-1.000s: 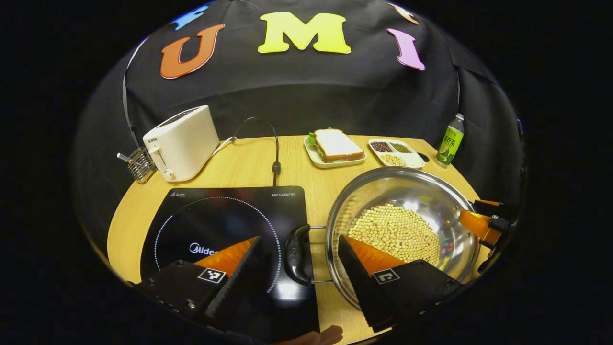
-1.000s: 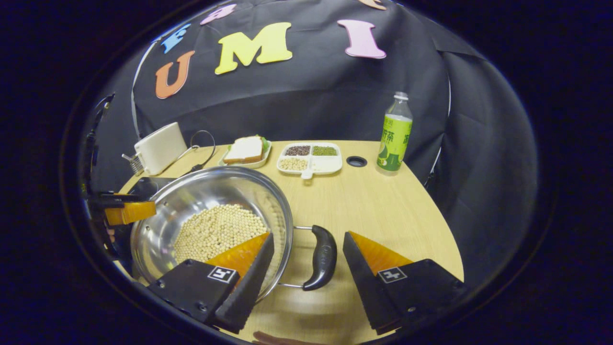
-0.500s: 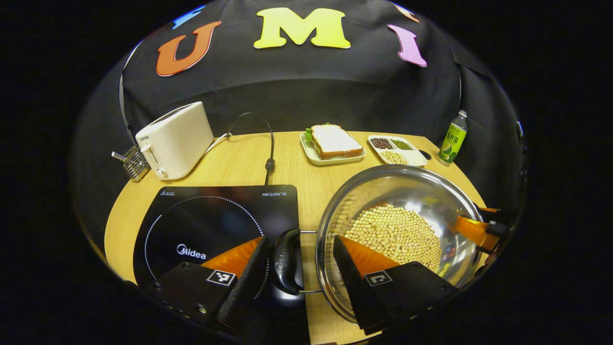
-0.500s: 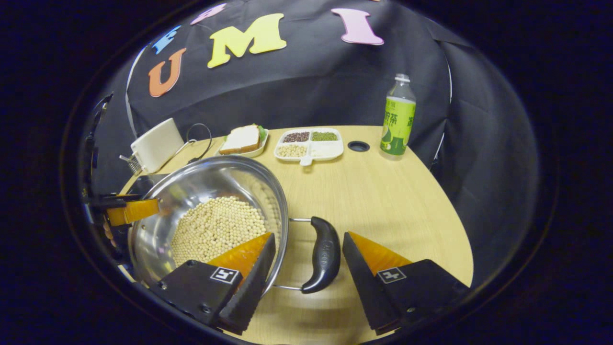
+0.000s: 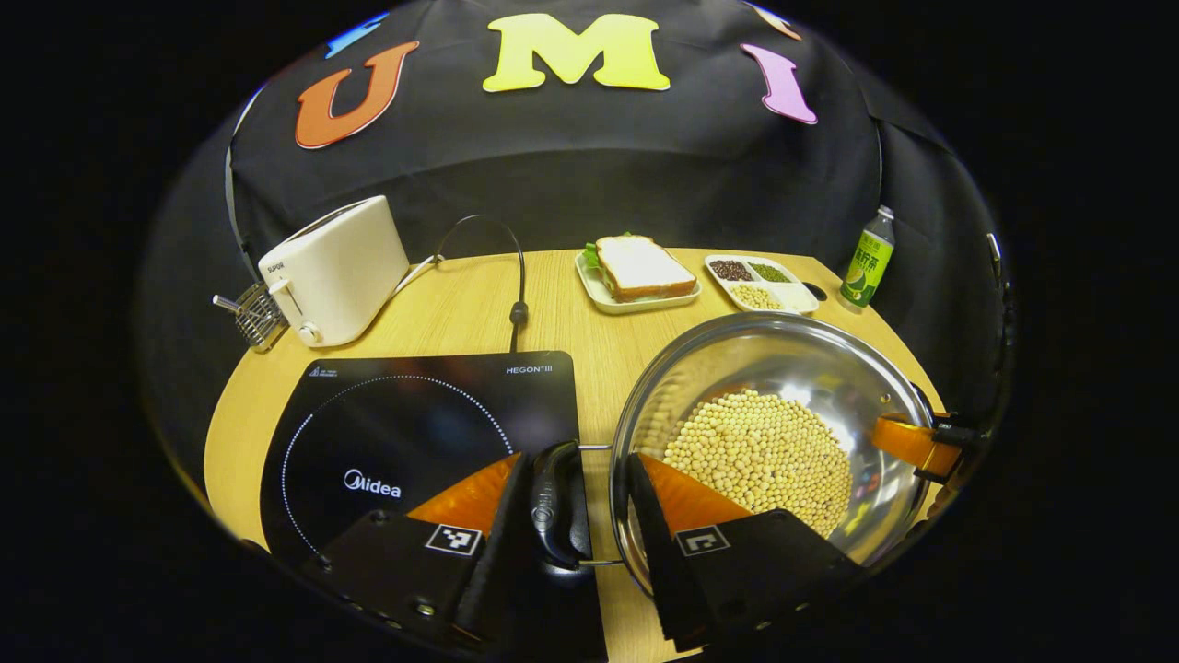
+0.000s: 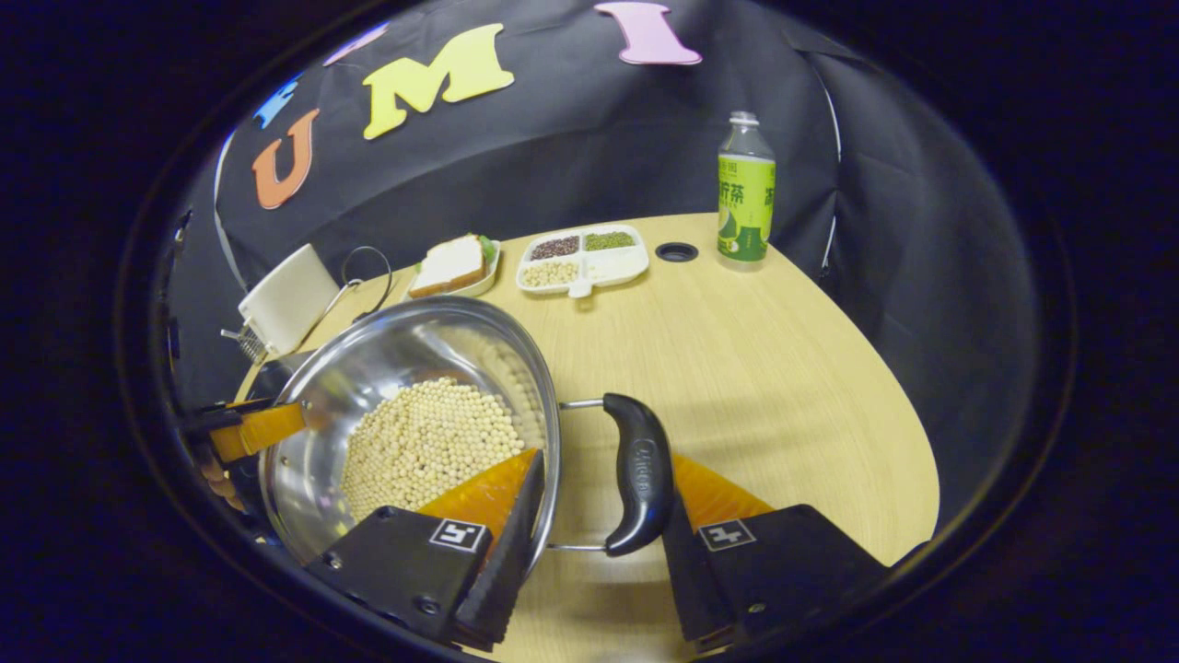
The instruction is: First push the handle of the pot to place it horizontally, then grasp the pot with both hands and set it on the induction cooktop.
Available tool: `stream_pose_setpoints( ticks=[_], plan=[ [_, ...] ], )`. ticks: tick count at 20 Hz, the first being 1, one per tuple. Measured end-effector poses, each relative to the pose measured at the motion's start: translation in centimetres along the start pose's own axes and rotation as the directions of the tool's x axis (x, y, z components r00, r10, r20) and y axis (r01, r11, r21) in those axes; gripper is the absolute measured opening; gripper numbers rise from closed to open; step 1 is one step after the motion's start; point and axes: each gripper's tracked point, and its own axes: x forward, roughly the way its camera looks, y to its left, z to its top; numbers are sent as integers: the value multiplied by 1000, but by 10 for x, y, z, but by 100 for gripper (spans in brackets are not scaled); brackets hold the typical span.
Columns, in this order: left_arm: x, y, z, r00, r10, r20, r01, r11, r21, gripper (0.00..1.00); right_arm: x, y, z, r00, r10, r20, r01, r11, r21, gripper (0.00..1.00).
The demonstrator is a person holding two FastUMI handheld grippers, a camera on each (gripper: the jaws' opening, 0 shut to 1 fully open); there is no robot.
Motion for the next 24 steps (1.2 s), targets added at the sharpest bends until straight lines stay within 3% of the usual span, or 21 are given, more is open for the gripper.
stream_pose_setpoints(
  ticks=[3,4,5,6,7,8,16,24],
  plan=[
    [-9,-5,-5,1000,8,-7,-8,1000,6,59,-2,-3,-1,1000,-24,4,24,1000,-3,66],
    [-10,-6,-7,1000,6,-3,-6,1000,18,67,-5,-4,-1,1000,-29,-1,29,1000,-3,65],
    [-12,-7,-8,1000,2,-1,-2,1000,15,57,-7,-3,1,999,-32,3,32,999,2,65],
    [-15,-10,-11,1000,-7,-2,7,1000,-1,66,-8,-3,4,999,-32,13,31,999,4,64],
    [-19,-13,-12,1000,-17,-4,17,1000,-18,67,-11,-3,3,999,-31,21,31,1000,4,64],
    [-23,-15,-10,1000,-26,2,26,999,-22,57,-16,-4,4,999,-34,37,34,999,2,65],
    [-80,-12,6,995,-40,93,43,999,-25,57,-50,-10,17,995,-39,95,40,999,-13,63],
    [-134,21,7,989,-38,140,45,998,-48,57,-42,-8,17,997,-25,73,27,999,-27,63]
  ],
)
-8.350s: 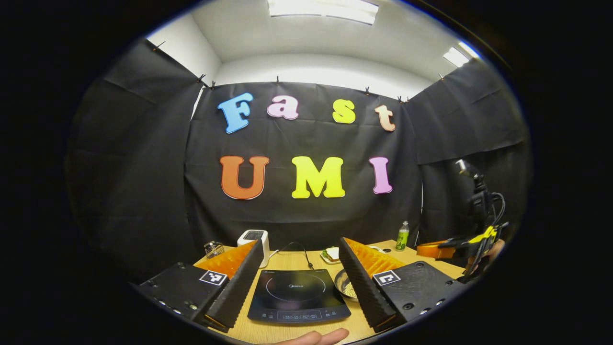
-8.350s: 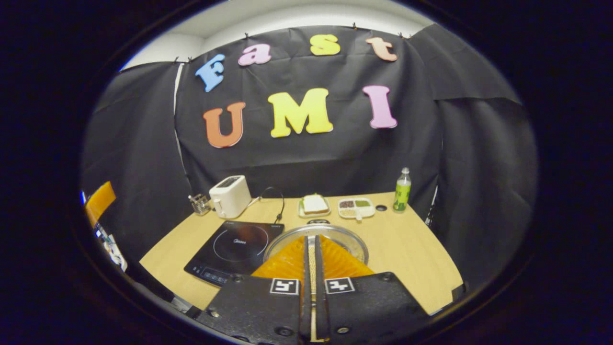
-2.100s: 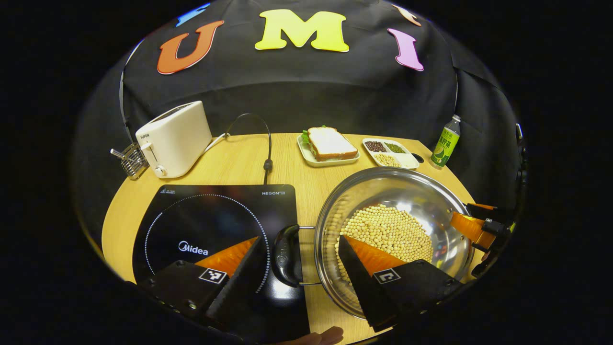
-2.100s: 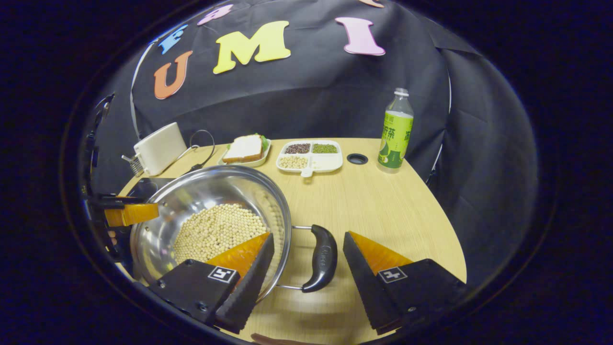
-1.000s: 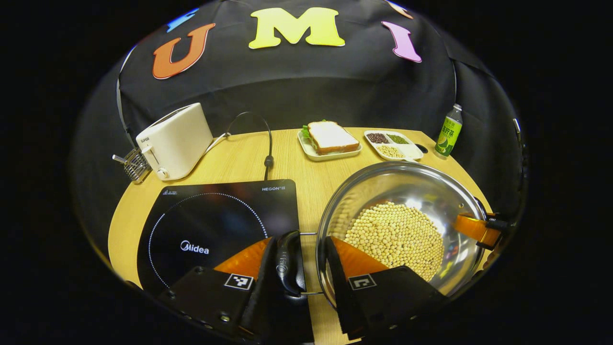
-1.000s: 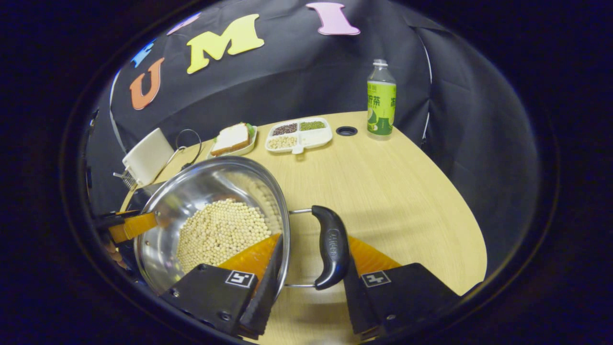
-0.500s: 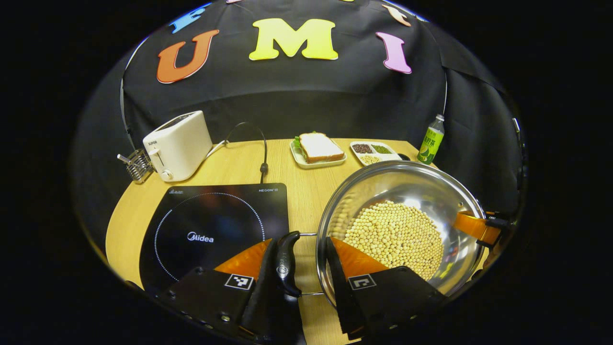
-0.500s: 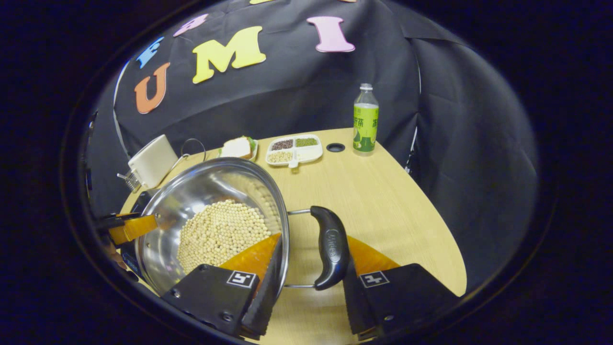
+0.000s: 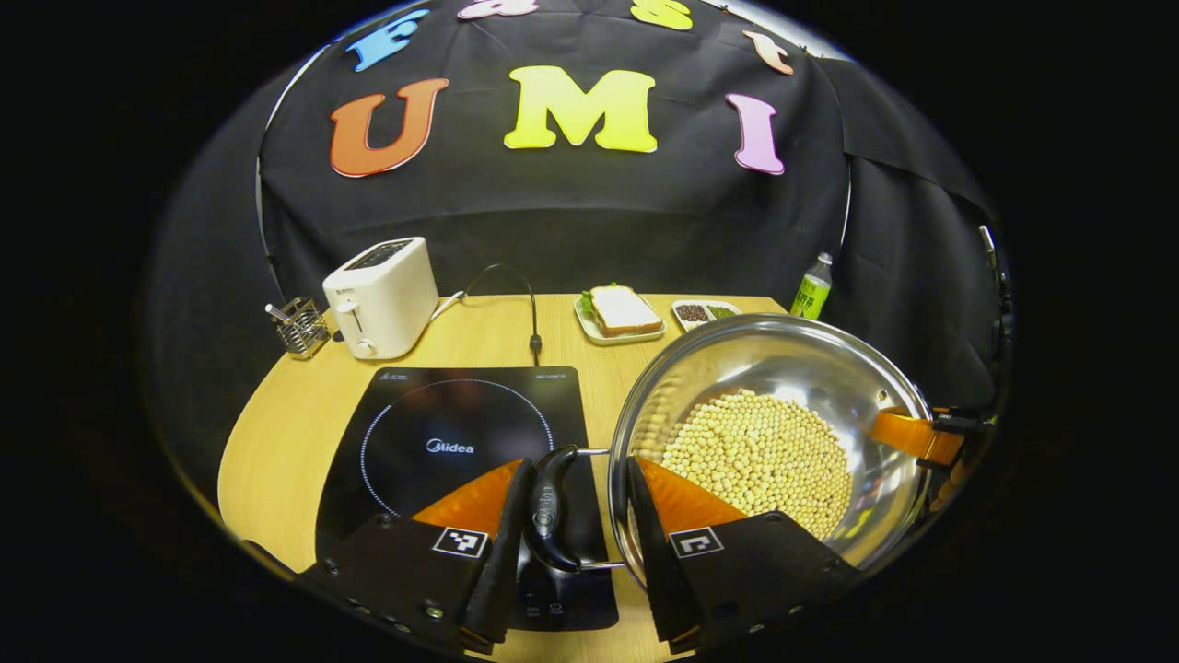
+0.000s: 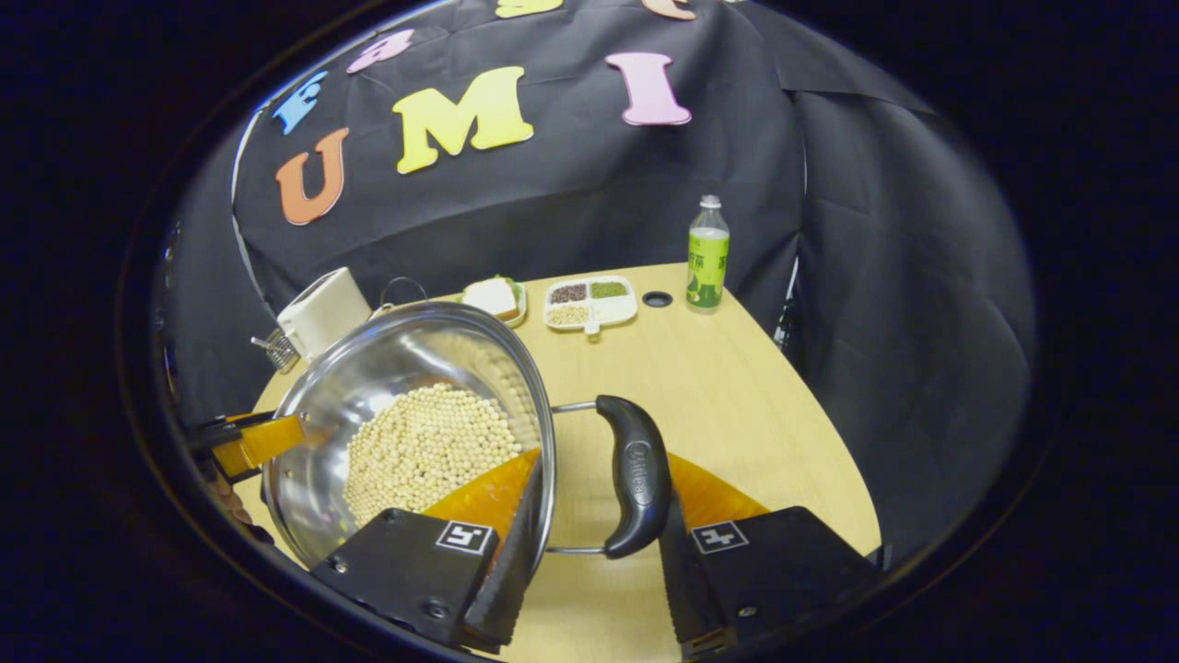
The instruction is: First push the handle of the pot to place it horizontally, then grasp the pot with both hands and set it on the induction cooktop.
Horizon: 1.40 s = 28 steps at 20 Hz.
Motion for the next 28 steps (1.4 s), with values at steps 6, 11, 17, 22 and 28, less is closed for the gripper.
stream_pose_setpoints(
  ticks=[6,11,17,22,28],
  plan=[
    [-21,44,8,1000,22,20,-22,999,-32,57,25,2,6,999,45,8,-45,999,-18,63],
    [-31,94,15,997,63,36,-61,996,-57,57,33,5,8,995,98,16,-97,995,-38,63],
    [-32,157,18,994,107,37,-104,991,-87,57,41,5,9,991,133,16,-132,989,-73,64],
    [-19,202,13,988,156,15,-154,984,-90,57,48,-1,12,986,166,-15,-167,984,-67,63],
    [8,235,4,981,192,-10,-192,977,-88,57,52,-2,8,986,162,-42,-165,985,-61,63]
  ],
)
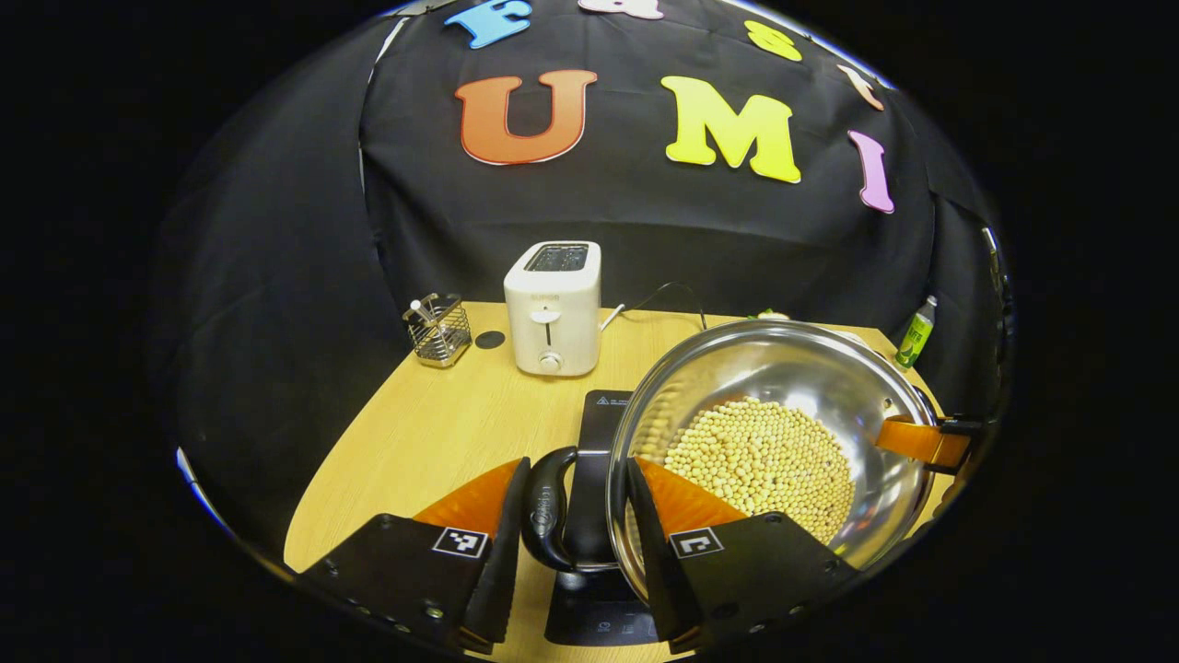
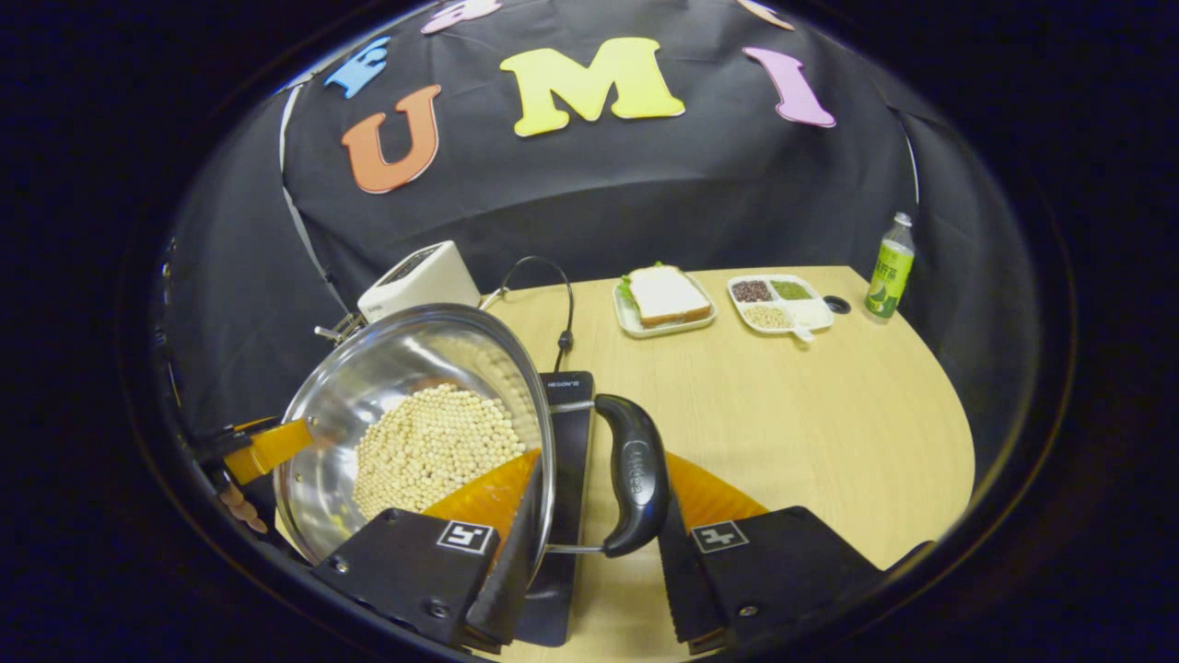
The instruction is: First push the handle of the pot to place it horizontally, then grasp the pot with both hands and set it on the induction cooktop.
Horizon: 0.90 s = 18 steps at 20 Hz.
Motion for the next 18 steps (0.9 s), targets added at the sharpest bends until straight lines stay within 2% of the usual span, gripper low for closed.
stream_pose_setpoints(
  ticks=[8,14,18],
  plan=[
    [47,9,-9,999,17,-50,-17,1000,-9,57,-5,0,3,1000,-20,-7,20,1000,2,63],
    [62,12,-2,999,37,-15,-36,998,53,57,1,-1,-3,999,-24,-29,25,999,28,63],
    [62,14,0,999,36,14,-37,996,83,57,1,-2,0,999,-33,1,33,999,33,63]
  ],
)
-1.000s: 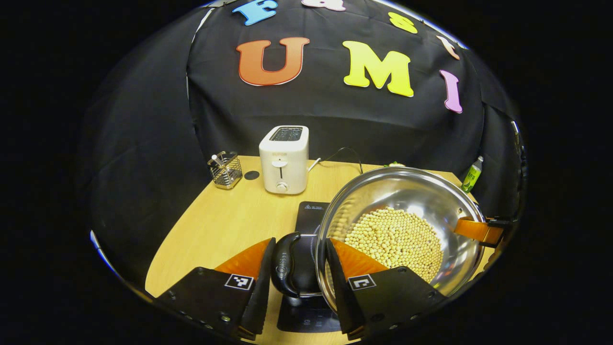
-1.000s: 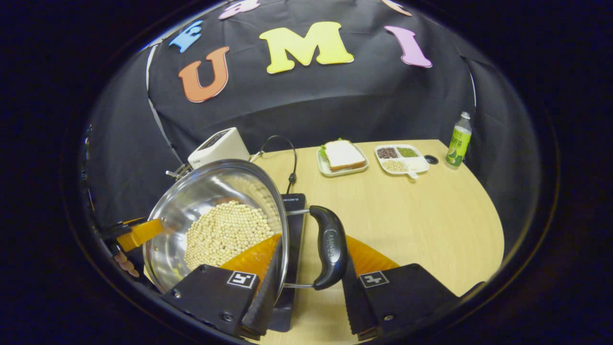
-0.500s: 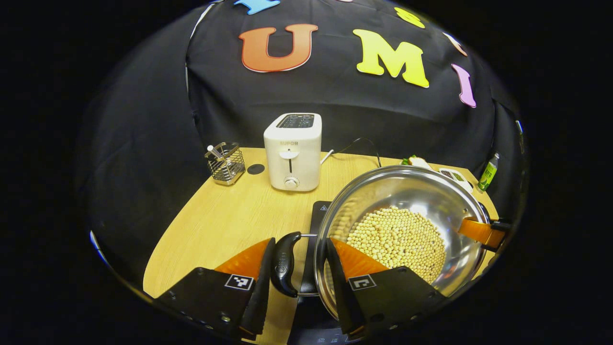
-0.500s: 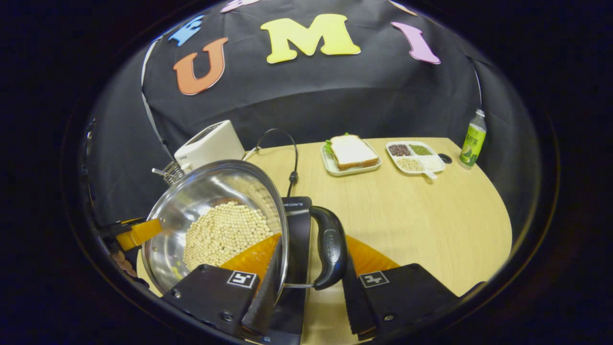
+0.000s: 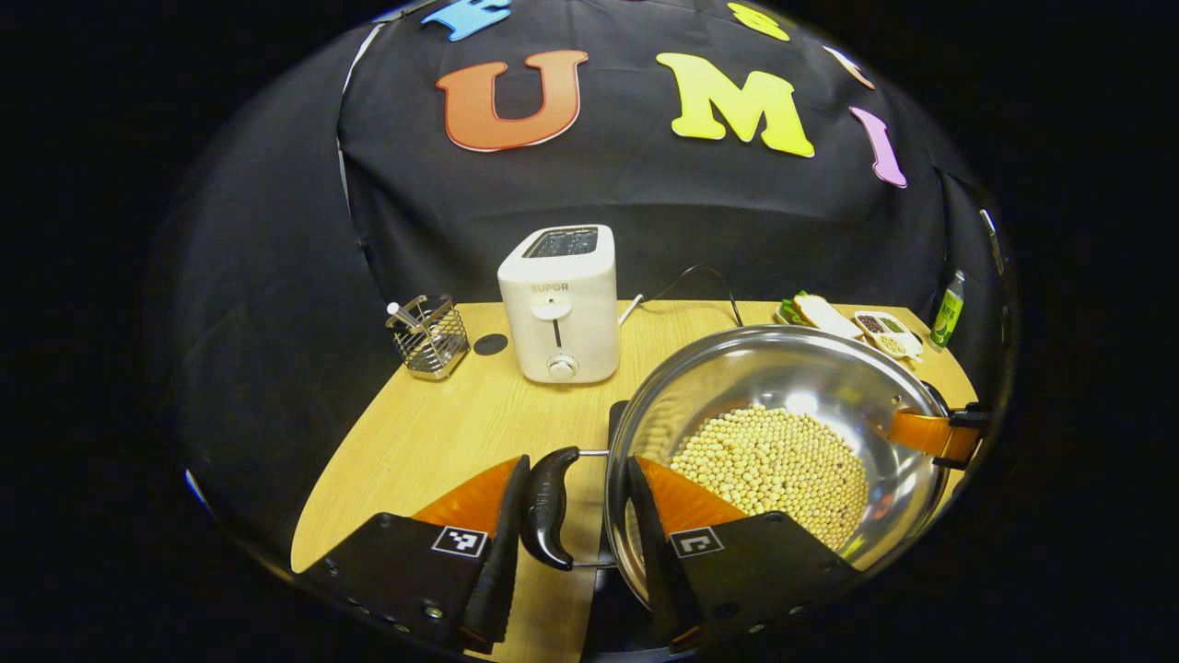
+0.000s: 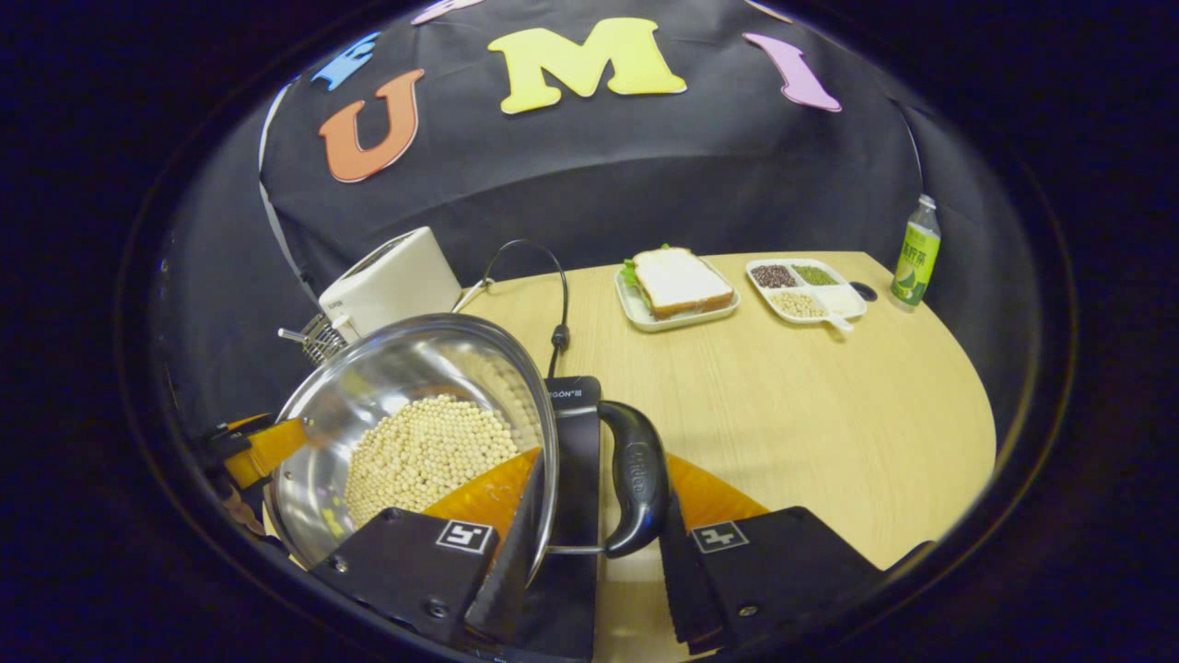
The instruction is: First push the handle of the pot to place it horizontally, then grasp the pot with both hands and set it on the induction cooktop.
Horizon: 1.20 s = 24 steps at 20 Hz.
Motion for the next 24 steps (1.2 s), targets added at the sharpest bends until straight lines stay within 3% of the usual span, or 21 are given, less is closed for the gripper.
stream_pose_setpoints(
  ticks=[7,14,16,21,24],
  plan=[
    [-2,0,0,999,-12,39,13,1000,-18,57,2,2,6,999,15,42,-16,999,32,66],
    [-7,2,0,999,-12,45,13,999,-35,62,-19,1,22,991,3,133,1,1000,-29,76],
    [-8,6,12,995,1,100,3,999,-39,65,-27,3,21,991,11,134,-6,999,-37,82],
    [-28,9,17,991,-1,137,9,998,-55,85,-58,-3,25,985,22,174,-12,998,-57,83],
    [-53,3,26,984,-13,179,25,998,-65,85,-78,-8,28,979,26,203,-12,998,-69,87]
  ],
)
